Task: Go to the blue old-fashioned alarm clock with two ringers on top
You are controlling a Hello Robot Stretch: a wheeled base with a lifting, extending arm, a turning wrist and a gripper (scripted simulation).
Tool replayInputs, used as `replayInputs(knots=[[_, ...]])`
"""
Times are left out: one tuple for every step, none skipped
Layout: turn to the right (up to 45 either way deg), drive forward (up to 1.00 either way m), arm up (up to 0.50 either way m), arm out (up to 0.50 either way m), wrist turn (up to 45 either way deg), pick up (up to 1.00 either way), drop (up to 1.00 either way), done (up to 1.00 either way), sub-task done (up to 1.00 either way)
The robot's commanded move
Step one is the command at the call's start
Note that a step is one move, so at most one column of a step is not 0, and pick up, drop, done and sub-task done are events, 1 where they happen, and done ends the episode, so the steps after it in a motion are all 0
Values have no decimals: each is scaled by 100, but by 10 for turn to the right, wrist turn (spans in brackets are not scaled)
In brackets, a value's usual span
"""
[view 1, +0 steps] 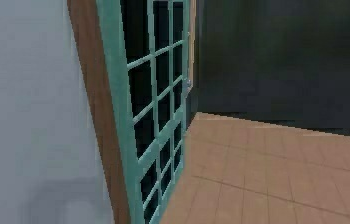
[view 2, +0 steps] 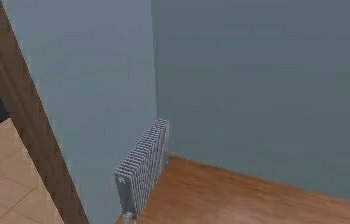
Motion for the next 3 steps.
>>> replayInputs(knots=[[0, 40, 0, 0, 0, 0, 0, 0, 0], [180, 0, 0, 0, 0, 0, 0, 0, 0], [0, 45, 0, 0, 0, 0, 0, 0, 0]])
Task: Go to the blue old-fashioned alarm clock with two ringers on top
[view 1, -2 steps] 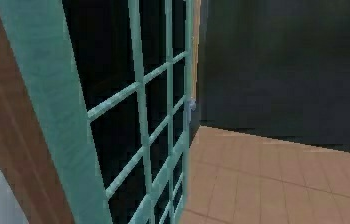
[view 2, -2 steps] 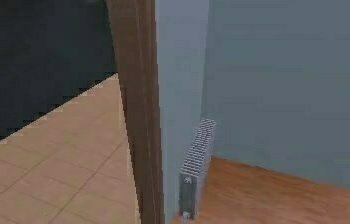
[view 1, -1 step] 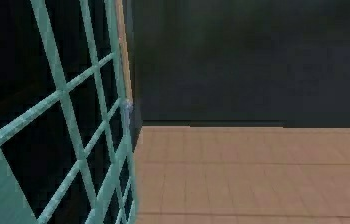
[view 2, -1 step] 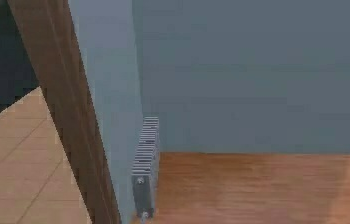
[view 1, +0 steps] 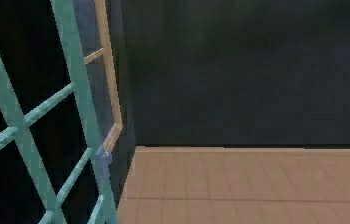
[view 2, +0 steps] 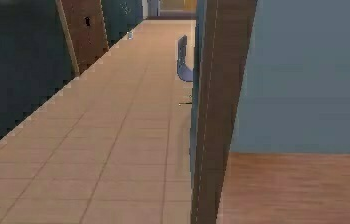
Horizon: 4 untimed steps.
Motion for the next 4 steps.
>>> replayInputs(knots=[[450, 0, 0, 0, 0, 0, 0, 0, 0], [210, 0, 0, 0, 0, 0, 0, 0, 0], [0, 50, 0, 0, 0, 0, 0, 0, 0], [210, 0, 0, 0, 0, 0, 0, 0, 0]])
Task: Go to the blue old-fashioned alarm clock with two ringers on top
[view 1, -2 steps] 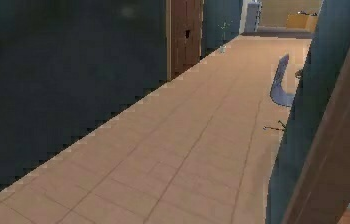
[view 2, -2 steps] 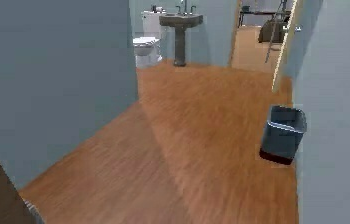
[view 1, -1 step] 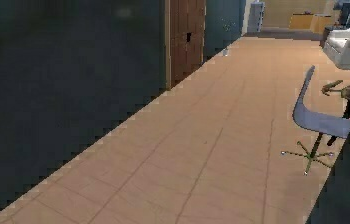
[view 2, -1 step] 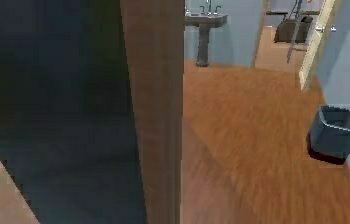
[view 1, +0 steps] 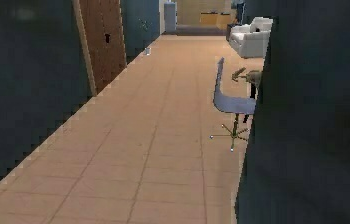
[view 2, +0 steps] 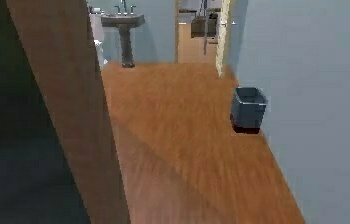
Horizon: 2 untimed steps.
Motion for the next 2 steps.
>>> replayInputs(knots=[[0, 100, 0, 0, 0, 0, 0, 0, 0], [30, 0, 0, 0, 0, 0, 0, 0, 0]])
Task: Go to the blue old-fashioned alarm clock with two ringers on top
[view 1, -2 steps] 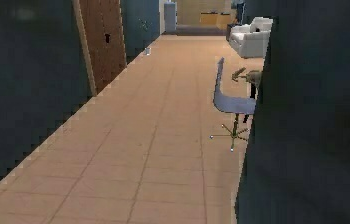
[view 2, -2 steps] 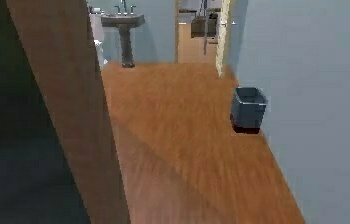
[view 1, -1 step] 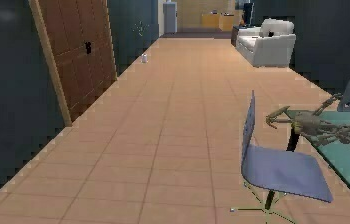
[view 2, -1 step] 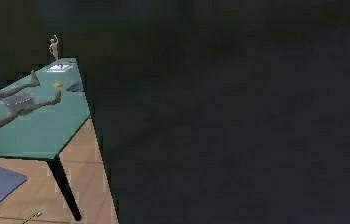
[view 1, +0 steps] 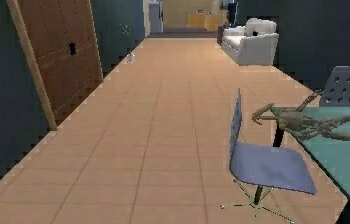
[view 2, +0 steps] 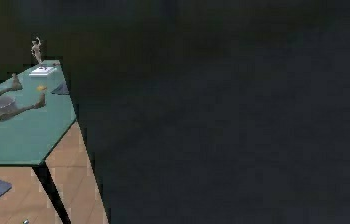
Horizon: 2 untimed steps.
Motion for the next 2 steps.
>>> replayInputs(knots=[[0, 90, 0, 0, 0, 0, 0, 0, 0], [-180, 0, 0, 0, 0, 0, 0, 0, 0]])
